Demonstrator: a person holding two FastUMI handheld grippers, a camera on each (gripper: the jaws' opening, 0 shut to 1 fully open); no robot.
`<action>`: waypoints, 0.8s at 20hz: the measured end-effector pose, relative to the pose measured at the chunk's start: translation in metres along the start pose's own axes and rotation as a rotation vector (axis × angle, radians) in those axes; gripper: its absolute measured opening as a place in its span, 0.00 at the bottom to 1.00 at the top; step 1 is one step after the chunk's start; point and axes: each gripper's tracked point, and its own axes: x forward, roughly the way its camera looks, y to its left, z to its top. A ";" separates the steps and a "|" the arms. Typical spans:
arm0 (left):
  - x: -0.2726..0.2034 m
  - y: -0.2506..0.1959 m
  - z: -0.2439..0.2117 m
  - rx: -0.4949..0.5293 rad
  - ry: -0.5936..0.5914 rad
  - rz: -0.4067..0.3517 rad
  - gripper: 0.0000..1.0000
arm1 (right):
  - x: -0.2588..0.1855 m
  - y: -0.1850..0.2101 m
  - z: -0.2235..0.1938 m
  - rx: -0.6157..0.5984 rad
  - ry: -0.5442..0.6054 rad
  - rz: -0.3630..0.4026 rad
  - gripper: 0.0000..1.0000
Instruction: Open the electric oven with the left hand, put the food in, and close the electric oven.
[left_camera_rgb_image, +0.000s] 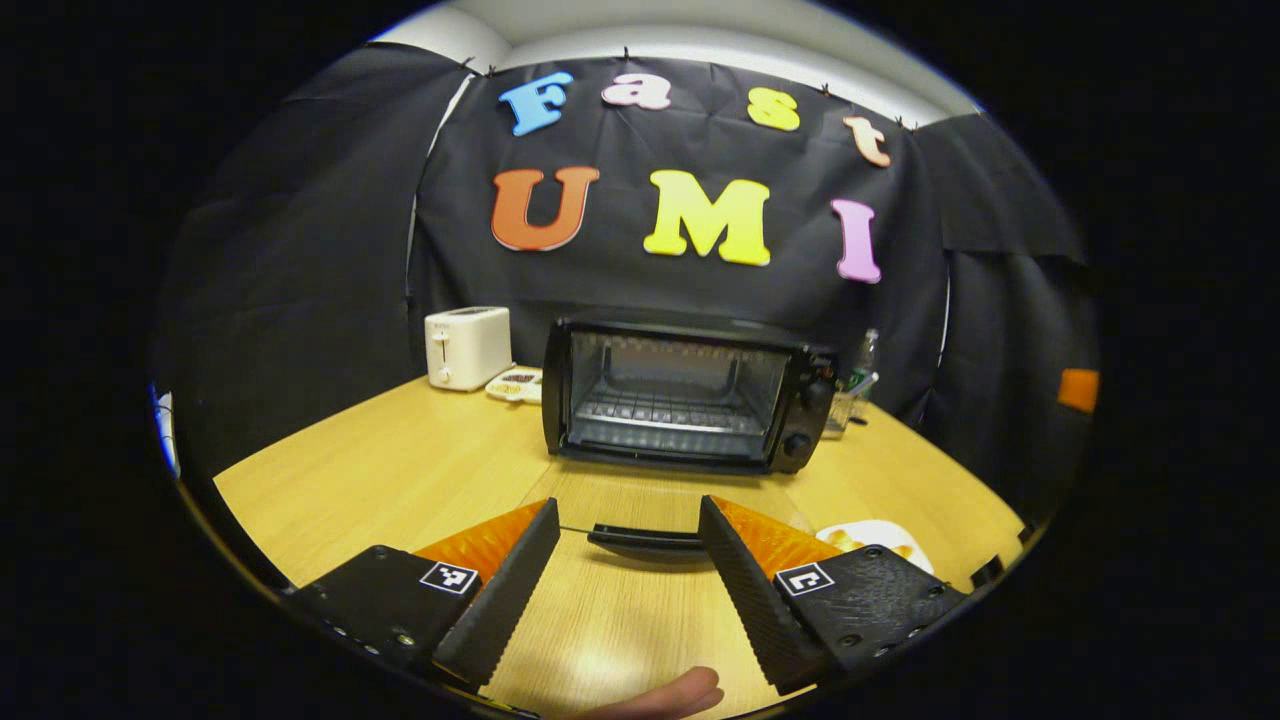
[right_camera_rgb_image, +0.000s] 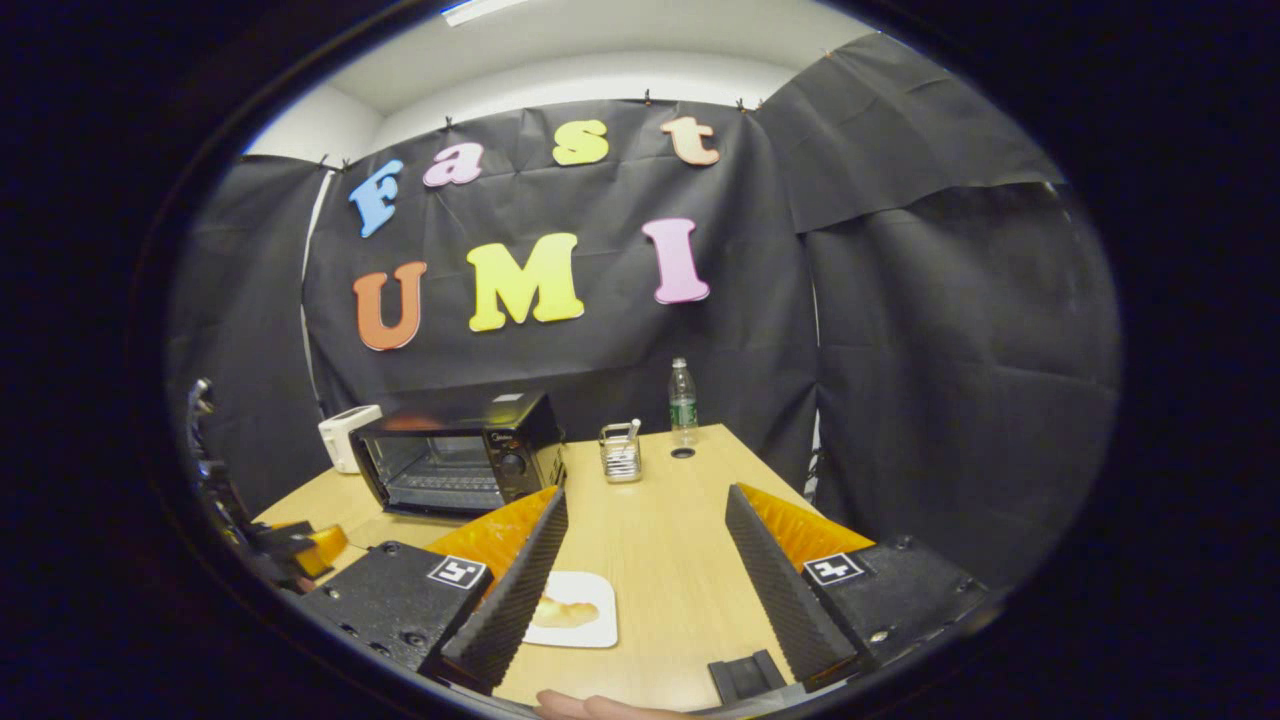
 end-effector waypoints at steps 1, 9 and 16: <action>-0.017 0.003 0.015 0.010 -0.028 0.008 0.93 | 0.004 0.004 -0.003 -0.009 0.011 0.011 1.00; -0.107 0.011 0.089 0.171 -0.150 0.009 0.94 | 0.058 0.014 -0.054 -0.139 0.116 -0.011 1.00; -0.134 0.005 0.125 0.148 -0.246 -0.037 0.94 | 0.086 0.098 -0.150 -0.189 0.344 0.231 0.98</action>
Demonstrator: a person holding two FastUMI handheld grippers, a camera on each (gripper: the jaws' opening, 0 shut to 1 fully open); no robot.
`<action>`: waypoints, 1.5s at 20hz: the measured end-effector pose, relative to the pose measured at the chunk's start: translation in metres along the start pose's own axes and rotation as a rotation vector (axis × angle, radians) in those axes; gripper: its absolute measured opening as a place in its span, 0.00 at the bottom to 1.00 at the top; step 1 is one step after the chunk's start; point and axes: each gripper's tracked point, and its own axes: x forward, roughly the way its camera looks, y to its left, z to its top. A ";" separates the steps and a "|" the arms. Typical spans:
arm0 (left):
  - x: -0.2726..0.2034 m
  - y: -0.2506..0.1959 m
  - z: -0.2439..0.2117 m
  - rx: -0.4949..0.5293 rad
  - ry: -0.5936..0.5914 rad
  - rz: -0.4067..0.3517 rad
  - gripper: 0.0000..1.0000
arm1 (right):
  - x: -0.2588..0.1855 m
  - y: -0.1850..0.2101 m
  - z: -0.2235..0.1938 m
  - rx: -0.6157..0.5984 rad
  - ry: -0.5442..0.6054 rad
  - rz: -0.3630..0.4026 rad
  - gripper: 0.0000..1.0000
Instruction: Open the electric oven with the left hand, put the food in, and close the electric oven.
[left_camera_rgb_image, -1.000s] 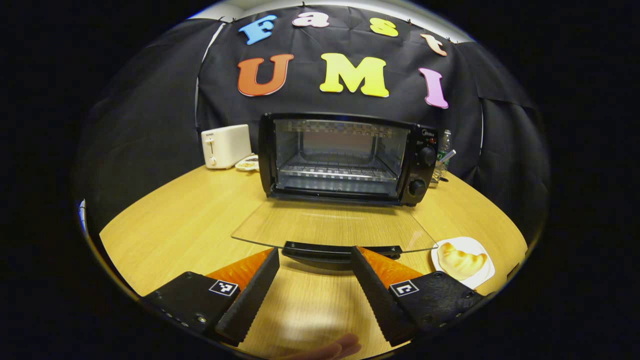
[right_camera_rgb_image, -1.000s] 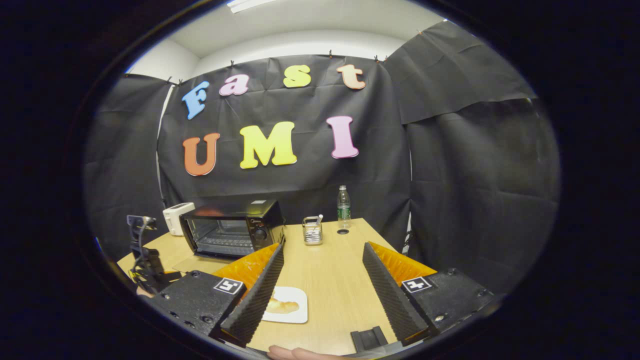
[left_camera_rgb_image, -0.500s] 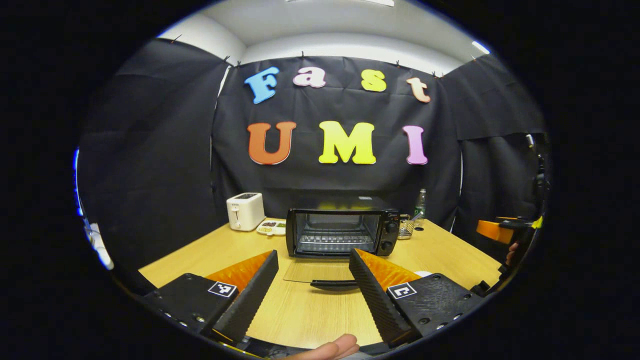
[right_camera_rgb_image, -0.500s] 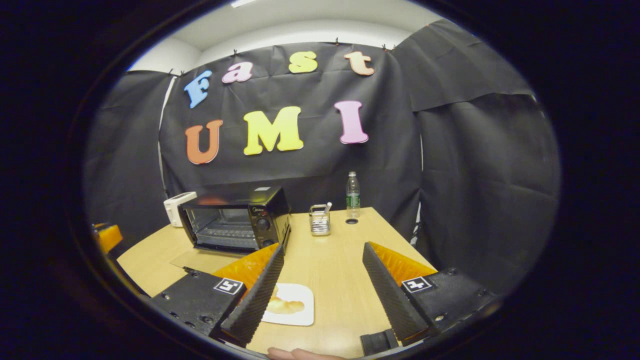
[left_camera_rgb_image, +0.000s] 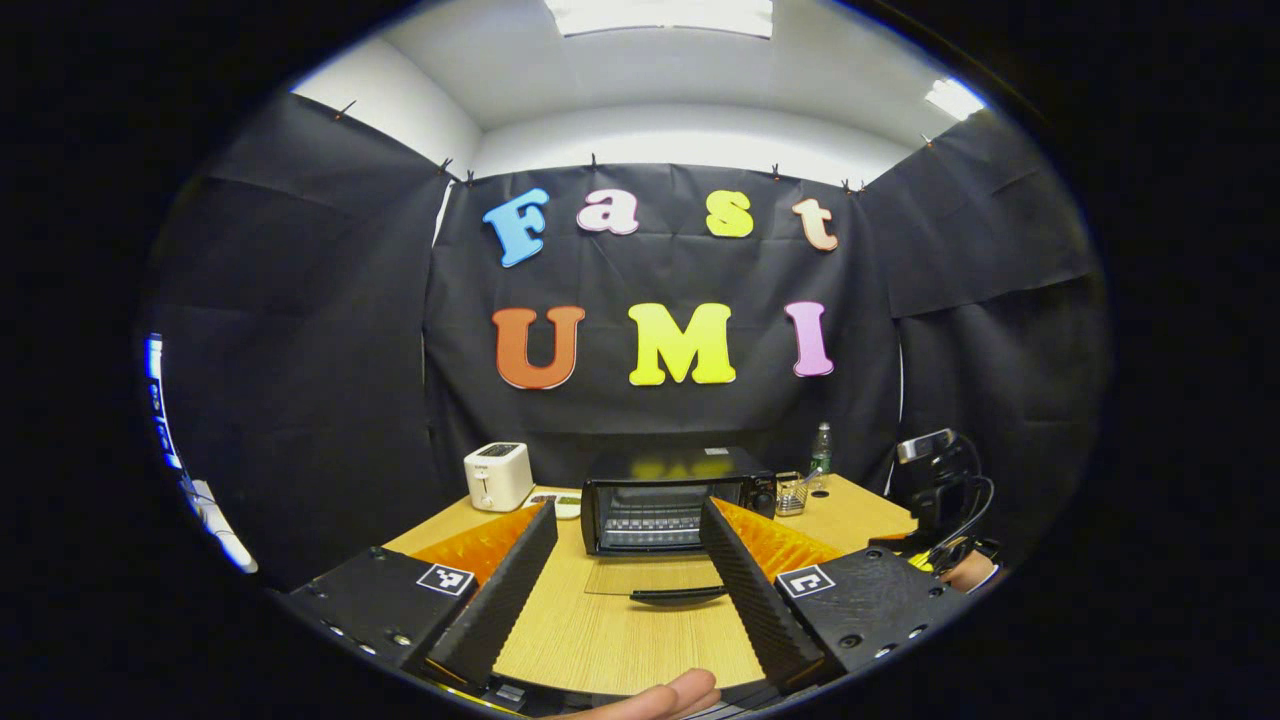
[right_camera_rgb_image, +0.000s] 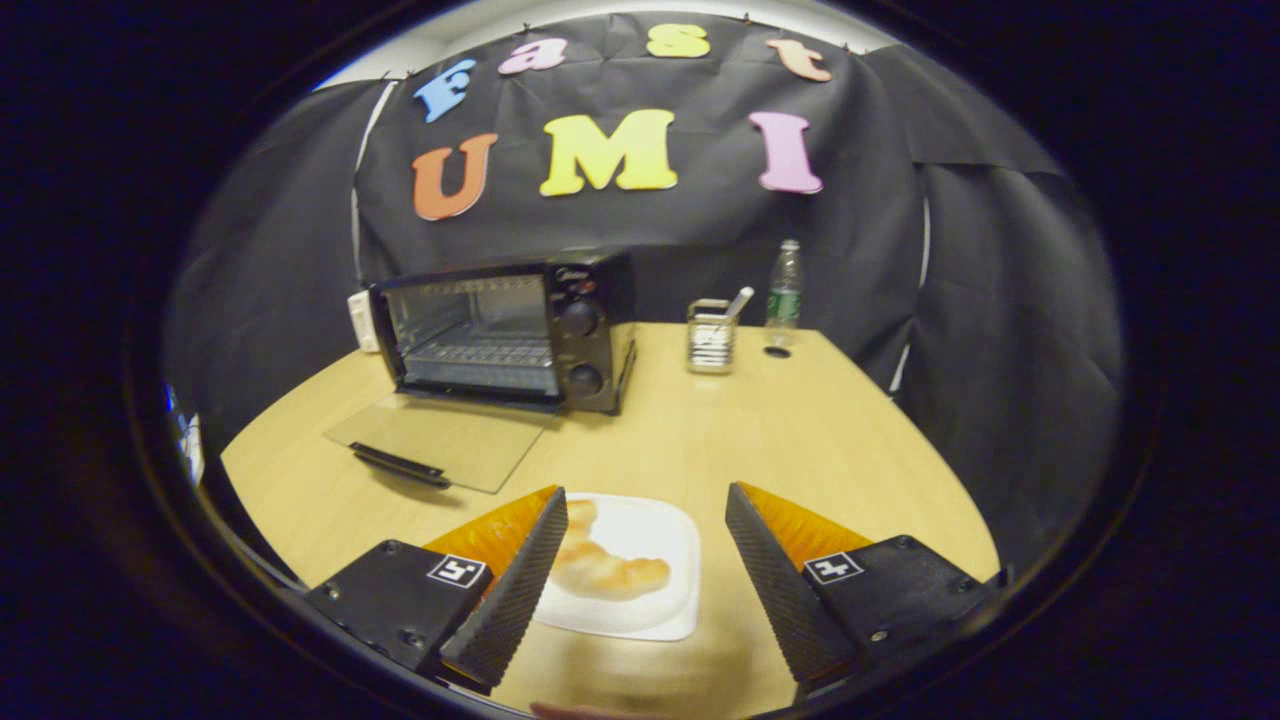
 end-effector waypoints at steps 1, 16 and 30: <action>-0.001 0.001 -0.004 0.005 0.003 0.000 0.94 | 0.006 0.006 -0.007 -0.033 0.028 0.012 0.98; -0.001 0.002 -0.032 0.008 0.045 -0.024 0.95 | 0.035 0.014 -0.043 -0.011 0.147 -0.042 0.66; 0.002 0.038 -0.011 -0.058 -0.011 -0.045 0.96 | 0.011 0.072 0.067 0.262 -0.030 0.120 0.53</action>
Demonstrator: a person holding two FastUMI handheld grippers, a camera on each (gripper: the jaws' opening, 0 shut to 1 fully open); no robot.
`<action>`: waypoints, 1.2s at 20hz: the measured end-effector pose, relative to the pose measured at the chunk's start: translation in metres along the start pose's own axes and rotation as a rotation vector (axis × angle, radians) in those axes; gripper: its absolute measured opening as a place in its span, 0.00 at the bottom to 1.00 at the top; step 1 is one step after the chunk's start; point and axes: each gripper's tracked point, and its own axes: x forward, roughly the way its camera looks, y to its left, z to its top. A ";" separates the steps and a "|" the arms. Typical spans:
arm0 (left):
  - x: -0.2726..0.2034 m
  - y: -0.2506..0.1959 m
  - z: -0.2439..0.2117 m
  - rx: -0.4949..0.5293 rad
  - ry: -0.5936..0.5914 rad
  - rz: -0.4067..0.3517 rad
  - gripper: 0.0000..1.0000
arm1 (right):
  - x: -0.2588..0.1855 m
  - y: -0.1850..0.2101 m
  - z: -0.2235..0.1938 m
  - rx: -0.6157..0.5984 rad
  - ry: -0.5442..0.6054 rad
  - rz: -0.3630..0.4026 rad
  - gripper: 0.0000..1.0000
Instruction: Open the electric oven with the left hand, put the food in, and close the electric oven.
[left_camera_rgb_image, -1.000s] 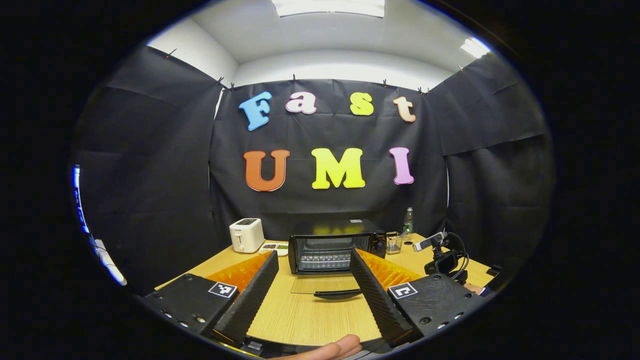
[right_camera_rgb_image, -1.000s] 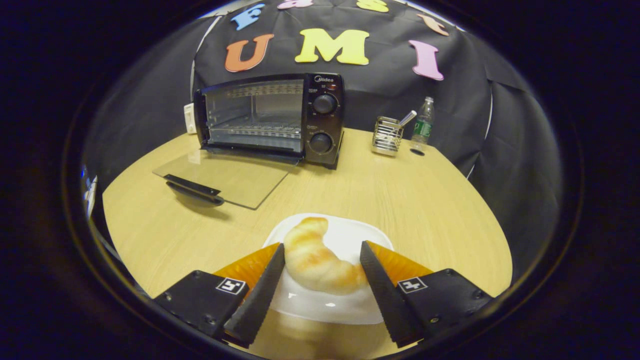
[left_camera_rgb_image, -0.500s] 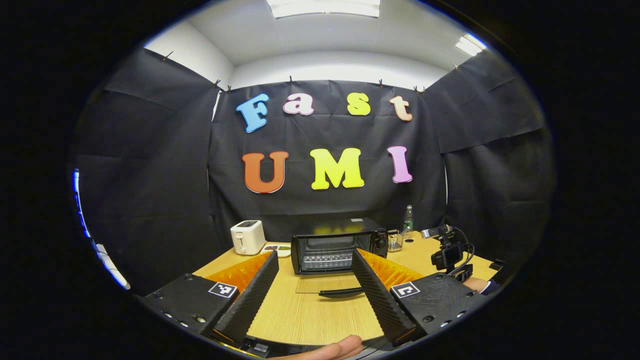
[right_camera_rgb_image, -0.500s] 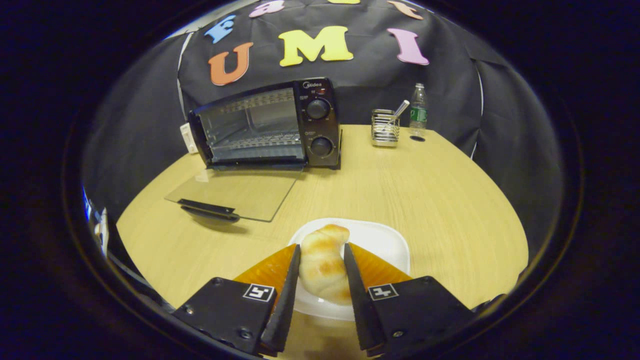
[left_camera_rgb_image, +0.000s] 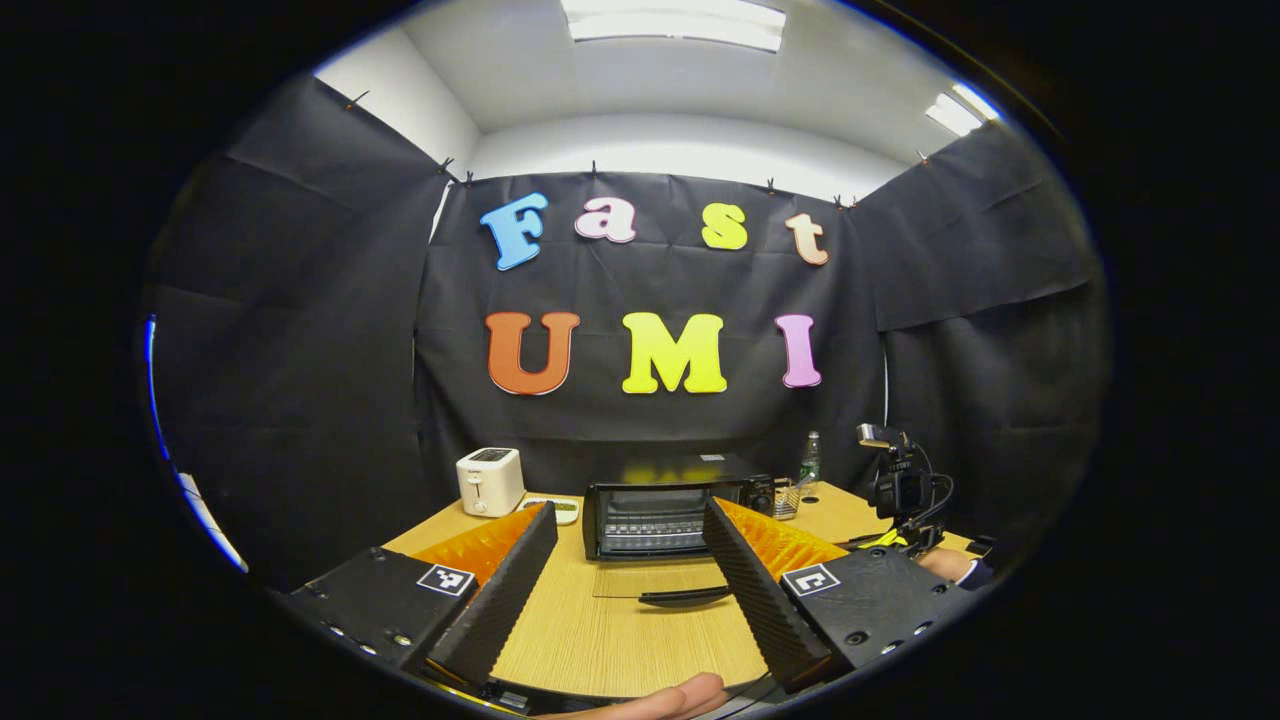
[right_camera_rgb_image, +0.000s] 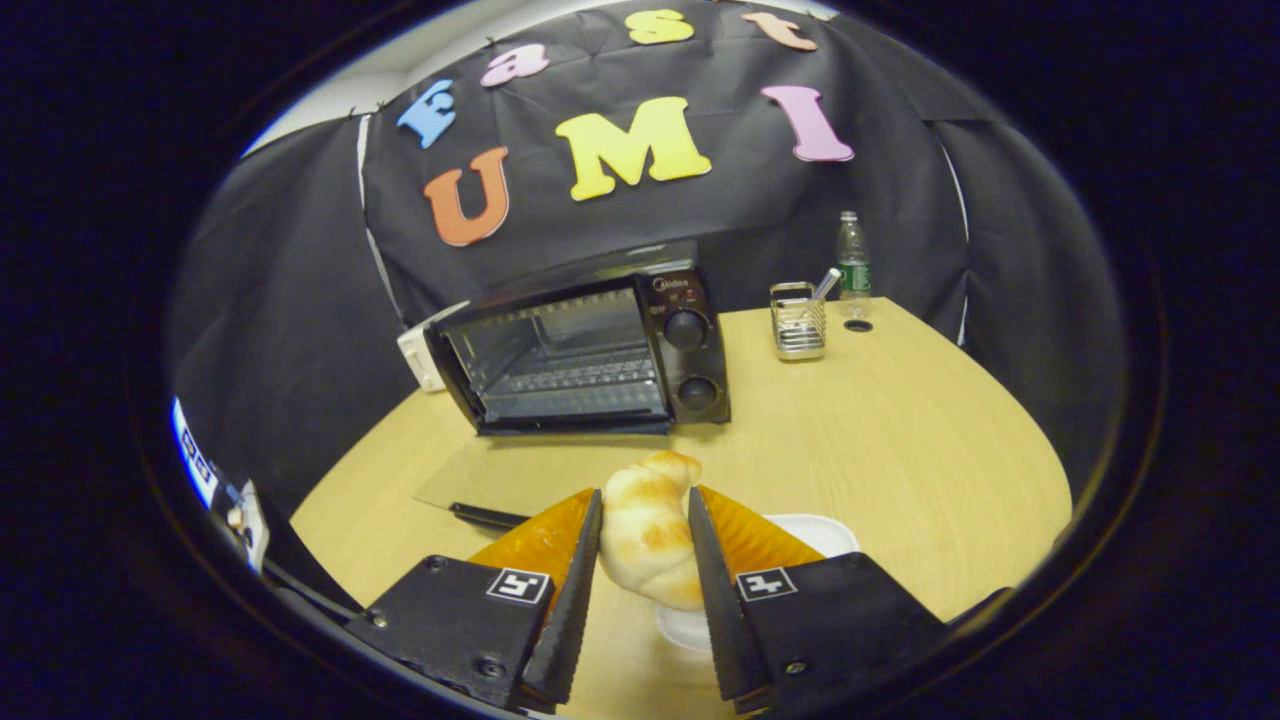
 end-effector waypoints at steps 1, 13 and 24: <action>0.001 0.003 0.002 -0.001 0.000 0.000 0.96 | 0.008 0.005 0.007 0.033 -0.013 0.007 0.53; 0.025 0.042 -0.009 0.042 0.053 0.074 0.96 | 0.142 0.106 0.061 0.482 -0.215 0.216 0.52; 0.050 0.069 -0.027 0.068 0.107 0.103 0.96 | 0.242 0.111 0.085 0.196 -0.329 0.061 0.51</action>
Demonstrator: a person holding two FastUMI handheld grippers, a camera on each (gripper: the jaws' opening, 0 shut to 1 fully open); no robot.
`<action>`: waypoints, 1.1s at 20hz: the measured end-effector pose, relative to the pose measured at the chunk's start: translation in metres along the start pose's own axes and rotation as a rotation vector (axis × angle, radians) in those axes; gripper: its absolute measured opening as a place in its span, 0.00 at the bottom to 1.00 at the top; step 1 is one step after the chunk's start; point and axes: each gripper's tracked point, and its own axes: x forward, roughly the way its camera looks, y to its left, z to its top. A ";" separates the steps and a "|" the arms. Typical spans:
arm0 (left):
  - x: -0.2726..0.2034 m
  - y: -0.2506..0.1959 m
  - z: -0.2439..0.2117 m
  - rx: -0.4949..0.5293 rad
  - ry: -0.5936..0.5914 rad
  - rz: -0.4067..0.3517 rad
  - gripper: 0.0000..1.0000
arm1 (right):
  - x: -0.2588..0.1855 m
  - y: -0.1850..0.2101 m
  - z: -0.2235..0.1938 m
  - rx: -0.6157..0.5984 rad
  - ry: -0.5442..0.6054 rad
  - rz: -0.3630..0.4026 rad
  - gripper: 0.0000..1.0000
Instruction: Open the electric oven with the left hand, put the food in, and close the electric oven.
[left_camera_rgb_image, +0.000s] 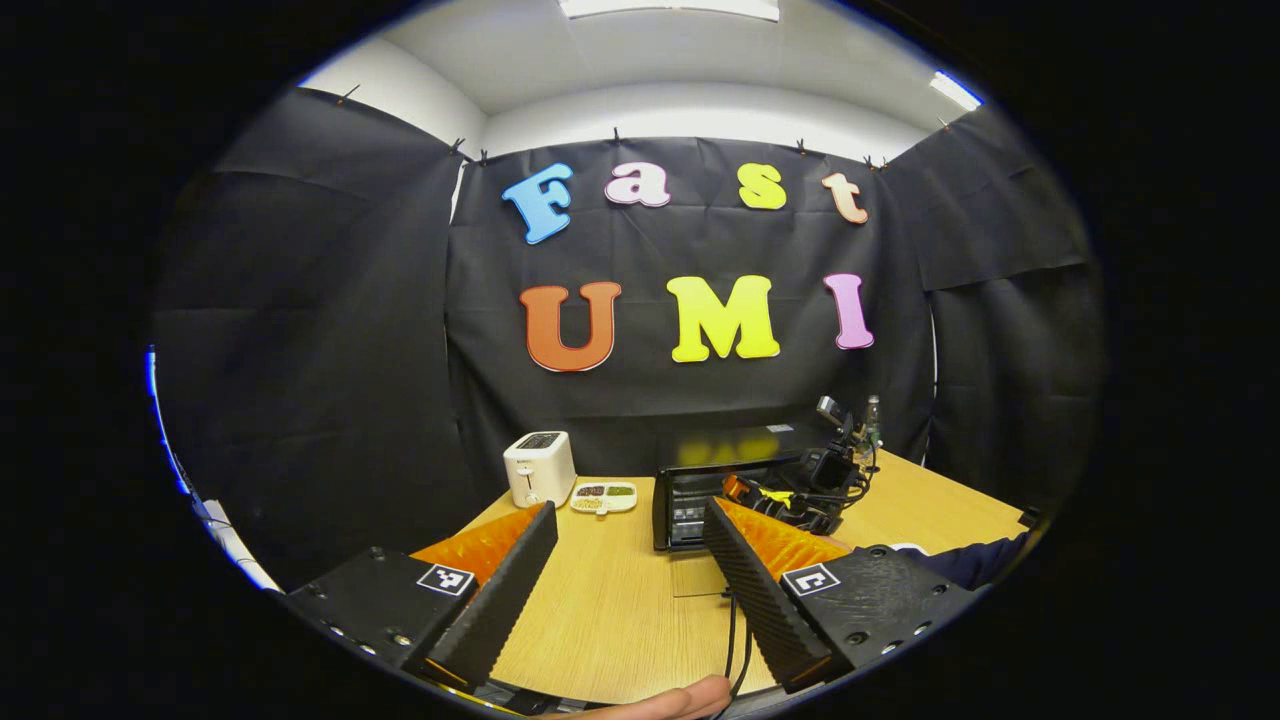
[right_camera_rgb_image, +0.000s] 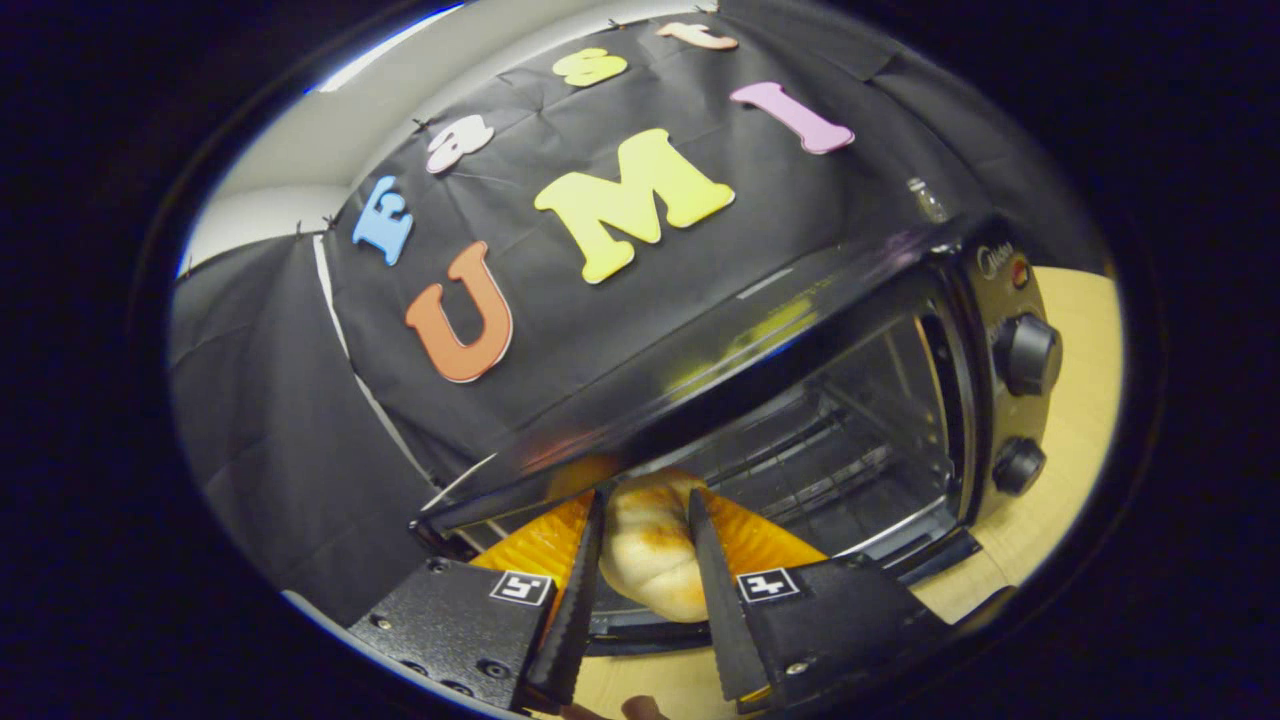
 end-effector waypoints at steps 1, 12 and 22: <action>0.004 0.002 -0.006 -0.006 0.019 0.004 0.96 | 0.008 0.002 0.001 -0.033 -0.009 0.009 0.52; 0.009 0.004 -0.021 0.006 0.063 0.018 0.96 | 0.012 -0.012 -0.012 -0.164 0.092 0.001 0.49; -0.020 -0.024 -0.020 -0.031 0.061 0.008 0.96 | -0.110 -0.030 0.014 -0.174 0.093 0.063 0.98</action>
